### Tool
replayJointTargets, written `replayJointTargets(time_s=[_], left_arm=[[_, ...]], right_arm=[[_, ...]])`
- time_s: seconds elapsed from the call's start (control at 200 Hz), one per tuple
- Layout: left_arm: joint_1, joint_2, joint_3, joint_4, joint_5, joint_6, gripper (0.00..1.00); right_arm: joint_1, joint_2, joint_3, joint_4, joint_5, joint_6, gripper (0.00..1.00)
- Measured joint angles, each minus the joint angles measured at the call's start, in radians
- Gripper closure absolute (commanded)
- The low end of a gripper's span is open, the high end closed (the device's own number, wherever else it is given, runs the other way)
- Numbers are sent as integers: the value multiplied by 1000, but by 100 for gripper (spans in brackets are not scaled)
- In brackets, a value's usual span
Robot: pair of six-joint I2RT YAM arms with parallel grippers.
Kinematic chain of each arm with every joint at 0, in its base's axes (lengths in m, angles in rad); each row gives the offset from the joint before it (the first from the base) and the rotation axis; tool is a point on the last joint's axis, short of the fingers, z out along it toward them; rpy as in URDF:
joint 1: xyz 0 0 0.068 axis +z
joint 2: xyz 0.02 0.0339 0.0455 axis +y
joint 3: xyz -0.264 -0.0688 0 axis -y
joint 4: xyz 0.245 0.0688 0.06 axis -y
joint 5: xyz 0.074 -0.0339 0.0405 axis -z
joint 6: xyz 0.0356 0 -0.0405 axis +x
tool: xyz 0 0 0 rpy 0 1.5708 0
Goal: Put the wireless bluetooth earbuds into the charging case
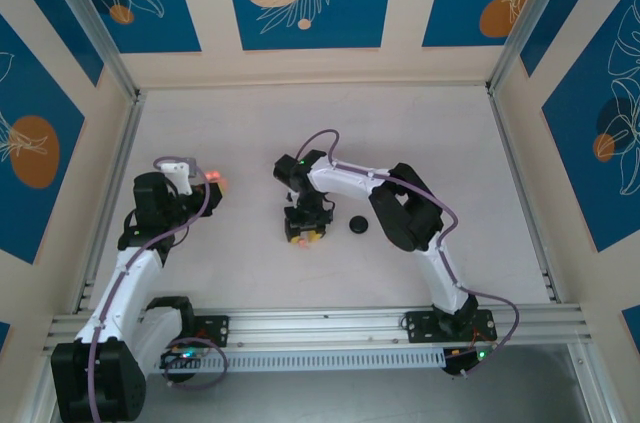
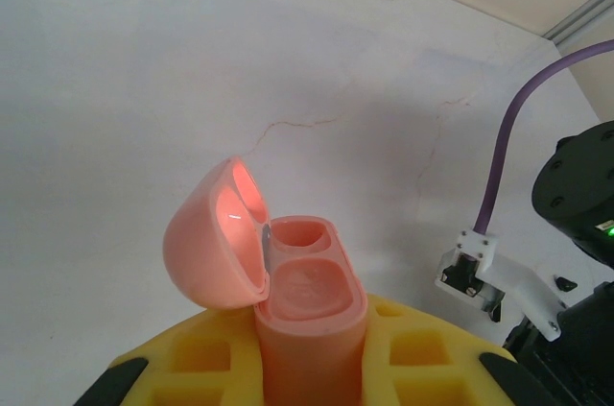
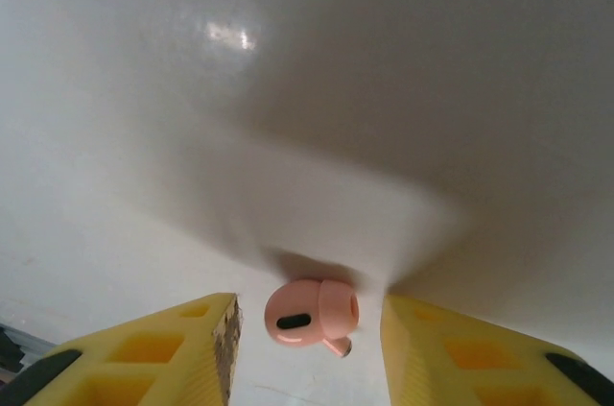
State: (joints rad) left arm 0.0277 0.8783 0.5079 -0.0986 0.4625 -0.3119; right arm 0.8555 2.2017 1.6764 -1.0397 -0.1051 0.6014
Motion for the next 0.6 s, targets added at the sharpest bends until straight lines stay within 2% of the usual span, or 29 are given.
replayJointTargets(time_s=[0.415,0.6], left_arm=[[0,1,6,-5,0,2,86],[-2,1,8,-16,-1,6,86]], right_arm=[[0,3,1,-2,8,0,65],[1,3,1,-5,15,2,72]])
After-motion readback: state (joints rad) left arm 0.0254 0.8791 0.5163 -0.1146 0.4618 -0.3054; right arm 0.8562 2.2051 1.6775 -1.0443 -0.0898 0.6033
